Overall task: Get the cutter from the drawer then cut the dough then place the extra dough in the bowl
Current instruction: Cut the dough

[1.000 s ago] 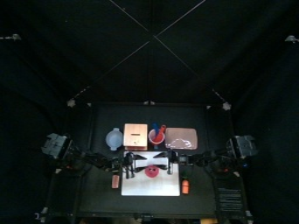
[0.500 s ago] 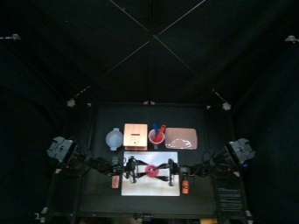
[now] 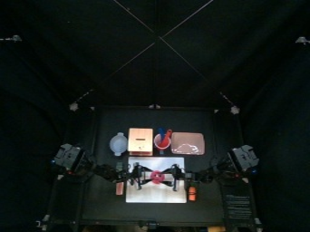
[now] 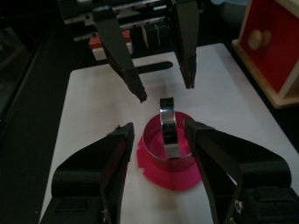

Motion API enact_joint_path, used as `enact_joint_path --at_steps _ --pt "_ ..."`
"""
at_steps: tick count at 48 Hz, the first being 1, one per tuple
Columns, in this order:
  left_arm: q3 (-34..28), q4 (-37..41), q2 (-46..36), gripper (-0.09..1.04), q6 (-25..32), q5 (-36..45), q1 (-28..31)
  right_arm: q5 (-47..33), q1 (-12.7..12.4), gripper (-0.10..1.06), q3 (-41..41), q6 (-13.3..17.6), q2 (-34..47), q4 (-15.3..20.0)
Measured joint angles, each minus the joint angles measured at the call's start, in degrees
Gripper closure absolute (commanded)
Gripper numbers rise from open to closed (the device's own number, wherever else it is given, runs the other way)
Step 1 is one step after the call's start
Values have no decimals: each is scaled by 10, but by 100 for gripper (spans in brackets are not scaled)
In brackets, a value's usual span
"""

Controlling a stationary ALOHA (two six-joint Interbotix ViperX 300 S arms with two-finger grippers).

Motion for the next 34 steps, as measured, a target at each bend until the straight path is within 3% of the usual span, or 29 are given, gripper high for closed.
enact_joint_path --at_steps 12,34 --pt "-11 30 6 11 0 8 19 22 -2 12 -3 -1 1 -19" --pt "-22 62 25 12 0 23 33 75 -18 12 -4 3 -11 -17"
